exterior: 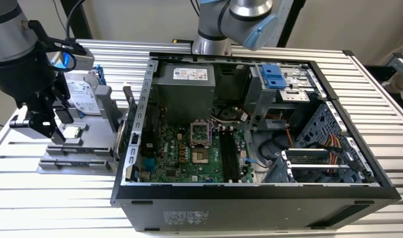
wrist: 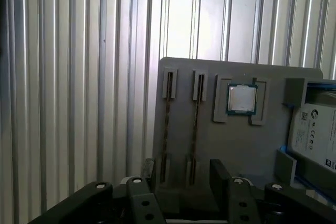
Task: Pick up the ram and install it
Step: 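Pick up the ram and move it above insertion slot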
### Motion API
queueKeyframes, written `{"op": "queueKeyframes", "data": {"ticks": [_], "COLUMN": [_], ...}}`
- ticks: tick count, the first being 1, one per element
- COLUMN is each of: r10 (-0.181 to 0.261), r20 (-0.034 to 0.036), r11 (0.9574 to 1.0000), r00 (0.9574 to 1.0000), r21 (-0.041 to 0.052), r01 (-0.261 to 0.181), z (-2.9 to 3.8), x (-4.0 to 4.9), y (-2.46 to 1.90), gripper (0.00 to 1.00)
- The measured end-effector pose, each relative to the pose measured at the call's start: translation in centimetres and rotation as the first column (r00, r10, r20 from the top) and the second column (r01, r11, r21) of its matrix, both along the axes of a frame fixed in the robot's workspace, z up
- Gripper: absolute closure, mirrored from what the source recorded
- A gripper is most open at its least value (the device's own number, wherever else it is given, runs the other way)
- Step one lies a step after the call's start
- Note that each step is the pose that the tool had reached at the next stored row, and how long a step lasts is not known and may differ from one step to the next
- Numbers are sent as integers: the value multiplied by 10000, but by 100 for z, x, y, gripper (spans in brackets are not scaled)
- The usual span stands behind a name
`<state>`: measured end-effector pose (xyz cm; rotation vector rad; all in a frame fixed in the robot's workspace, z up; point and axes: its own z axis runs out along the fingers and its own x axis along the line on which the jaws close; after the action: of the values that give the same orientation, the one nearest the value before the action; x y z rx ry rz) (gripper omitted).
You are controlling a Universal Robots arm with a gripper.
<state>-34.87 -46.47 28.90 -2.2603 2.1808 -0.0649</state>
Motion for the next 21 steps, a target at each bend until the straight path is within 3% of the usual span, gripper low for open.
{"op": "queueKeyframes", "data": {"ticks": [14,21], "r10": [-1,-1], "r20": [-1,0], "r11": [10000,10000], "r00": [10000,10000], "r21": [-34,-40], "r01": [1,1], "z": [-43,-50], "x": [0,0], "y": [51,57], "gripper": [0,0]}}
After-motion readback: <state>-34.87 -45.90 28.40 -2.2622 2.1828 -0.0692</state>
